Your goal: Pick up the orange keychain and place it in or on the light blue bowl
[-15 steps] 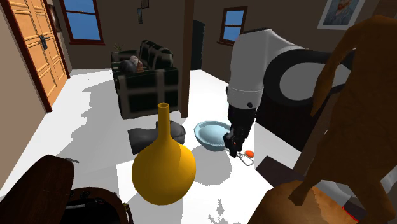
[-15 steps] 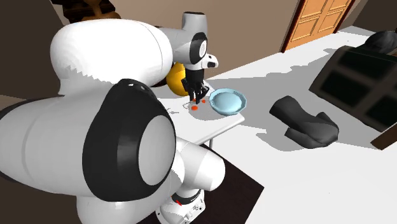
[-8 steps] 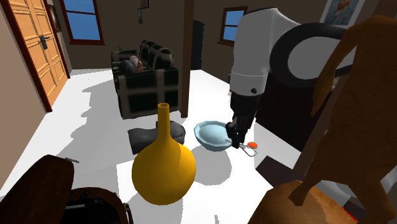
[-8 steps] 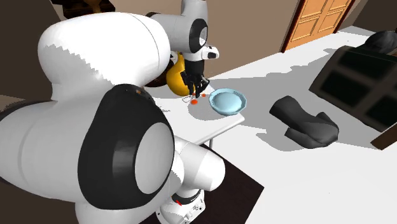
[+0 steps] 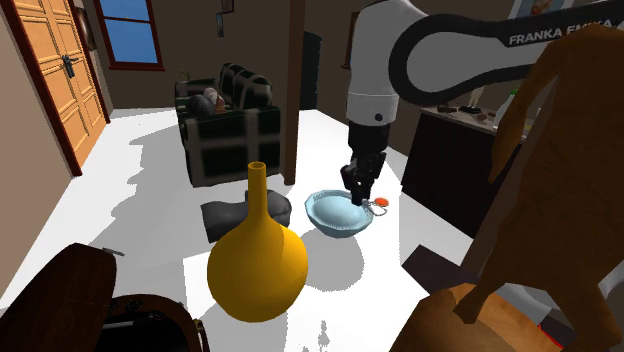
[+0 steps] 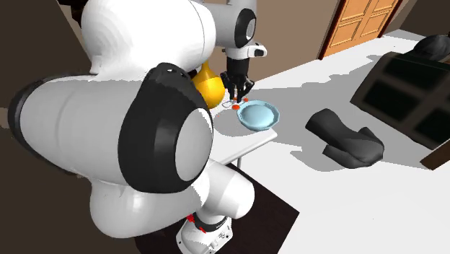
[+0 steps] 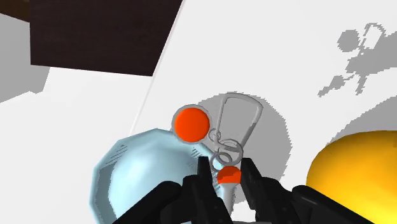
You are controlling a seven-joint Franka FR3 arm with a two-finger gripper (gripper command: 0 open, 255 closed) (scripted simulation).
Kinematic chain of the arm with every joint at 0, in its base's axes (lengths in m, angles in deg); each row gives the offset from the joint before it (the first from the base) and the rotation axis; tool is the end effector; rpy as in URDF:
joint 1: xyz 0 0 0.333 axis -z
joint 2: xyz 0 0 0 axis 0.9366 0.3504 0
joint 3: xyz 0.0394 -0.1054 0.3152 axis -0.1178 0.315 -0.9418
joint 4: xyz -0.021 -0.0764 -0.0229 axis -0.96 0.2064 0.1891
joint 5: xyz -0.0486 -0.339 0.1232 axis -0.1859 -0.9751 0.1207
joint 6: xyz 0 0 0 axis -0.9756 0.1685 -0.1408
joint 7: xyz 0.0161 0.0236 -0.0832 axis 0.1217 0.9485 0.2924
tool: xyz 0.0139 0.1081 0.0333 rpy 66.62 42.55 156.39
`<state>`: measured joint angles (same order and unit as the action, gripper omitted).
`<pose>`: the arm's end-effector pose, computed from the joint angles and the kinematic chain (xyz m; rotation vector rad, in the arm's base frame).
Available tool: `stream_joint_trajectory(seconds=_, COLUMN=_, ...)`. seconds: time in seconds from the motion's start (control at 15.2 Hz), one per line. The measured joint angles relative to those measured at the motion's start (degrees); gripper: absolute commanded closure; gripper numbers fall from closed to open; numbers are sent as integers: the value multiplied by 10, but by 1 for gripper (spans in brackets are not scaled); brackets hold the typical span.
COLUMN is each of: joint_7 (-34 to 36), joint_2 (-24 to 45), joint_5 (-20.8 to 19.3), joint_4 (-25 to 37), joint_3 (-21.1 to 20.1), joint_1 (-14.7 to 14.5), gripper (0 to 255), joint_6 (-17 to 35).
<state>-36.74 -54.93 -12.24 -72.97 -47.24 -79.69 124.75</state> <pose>0.2870 0.1484 0.5214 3.1036 0.0642 -0.1012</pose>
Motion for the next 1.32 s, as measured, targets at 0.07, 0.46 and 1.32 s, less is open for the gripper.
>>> stream_joint_trajectory(seconds=0.07, joint_7=-7, joint_2=21, joint_5=-7, joint_4=14, joint_3=4, joint_1=7, gripper=255, joint_6=7)
stream_joint_trajectory(seconds=0.46, joint_7=-54, joint_2=122, joint_5=-44, joint_4=98, joint_3=39, joint_1=41, gripper=255, joint_6=22)
stream_joint_trajectory(seconds=1.32, joint_7=-57, joint_2=157, joint_5=-49, joint_4=36, joint_3=39, joint_1=45, gripper=255, joint_6=117)
